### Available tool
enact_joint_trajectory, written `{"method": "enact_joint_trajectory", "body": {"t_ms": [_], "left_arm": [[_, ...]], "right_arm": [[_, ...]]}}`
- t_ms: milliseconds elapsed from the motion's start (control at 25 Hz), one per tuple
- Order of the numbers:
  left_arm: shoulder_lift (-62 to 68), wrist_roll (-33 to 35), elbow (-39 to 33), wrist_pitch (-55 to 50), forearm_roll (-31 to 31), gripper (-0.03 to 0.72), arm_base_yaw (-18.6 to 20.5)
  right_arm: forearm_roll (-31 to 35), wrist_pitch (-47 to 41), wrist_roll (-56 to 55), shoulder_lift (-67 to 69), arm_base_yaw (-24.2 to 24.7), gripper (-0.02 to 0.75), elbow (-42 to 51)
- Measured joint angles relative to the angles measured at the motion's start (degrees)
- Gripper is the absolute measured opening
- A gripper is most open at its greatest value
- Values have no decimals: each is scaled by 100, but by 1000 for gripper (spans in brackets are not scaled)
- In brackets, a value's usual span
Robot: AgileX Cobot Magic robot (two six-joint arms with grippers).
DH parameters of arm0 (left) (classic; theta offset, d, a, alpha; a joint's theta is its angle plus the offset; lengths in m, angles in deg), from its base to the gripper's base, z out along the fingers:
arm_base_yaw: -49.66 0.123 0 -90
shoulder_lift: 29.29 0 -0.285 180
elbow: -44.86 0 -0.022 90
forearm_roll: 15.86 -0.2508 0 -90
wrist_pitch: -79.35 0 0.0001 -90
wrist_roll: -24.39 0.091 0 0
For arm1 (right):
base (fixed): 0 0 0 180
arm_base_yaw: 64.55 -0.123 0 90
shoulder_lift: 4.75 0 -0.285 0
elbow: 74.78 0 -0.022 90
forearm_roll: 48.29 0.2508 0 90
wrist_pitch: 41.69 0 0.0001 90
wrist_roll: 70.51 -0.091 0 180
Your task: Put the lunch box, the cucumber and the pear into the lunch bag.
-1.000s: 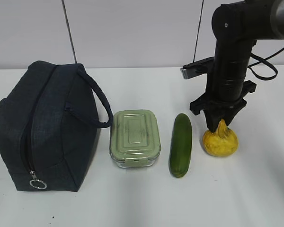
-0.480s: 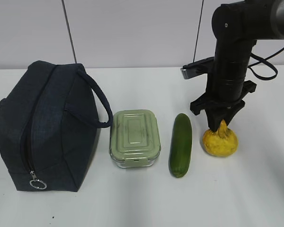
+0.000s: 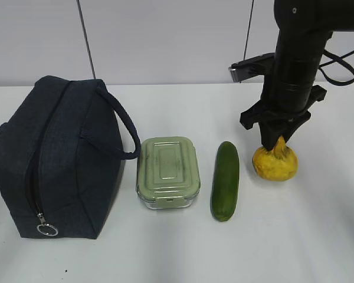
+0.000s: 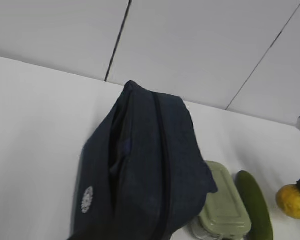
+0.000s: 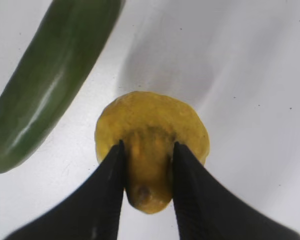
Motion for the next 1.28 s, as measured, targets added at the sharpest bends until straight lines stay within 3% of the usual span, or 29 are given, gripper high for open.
{"method": "enact_joint_trajectory", "body": {"t_ms": [200,480,640,880,1000,1200,1280], "left_arm": [[1148,1108,0,464,1154,435,3],[2801,1360,0,1073,1416,435,3],[3526,1944,16,1127,1920,435,3],[4250,2511,306,1377,2221,429,3],[4525,2583,381,1429,2254,347,3],[4792,2663,386,1335,2303,54,3],[4806,2668,386,1311,2410,1,3]], "right_arm": [[106,-22,15,-80,0,237,-206],[683,-44,61,-80,0,236,-756],[1092,-68,119,-80,0,236,-1081],[2123,-90,481,-80,0,236,-1473],[2893,-94,863,-80,0,236,-1544],[4283,-103,1629,-80,-24,236,-1546],[4730,-103,1860,-80,-100,236,-1557]]}}
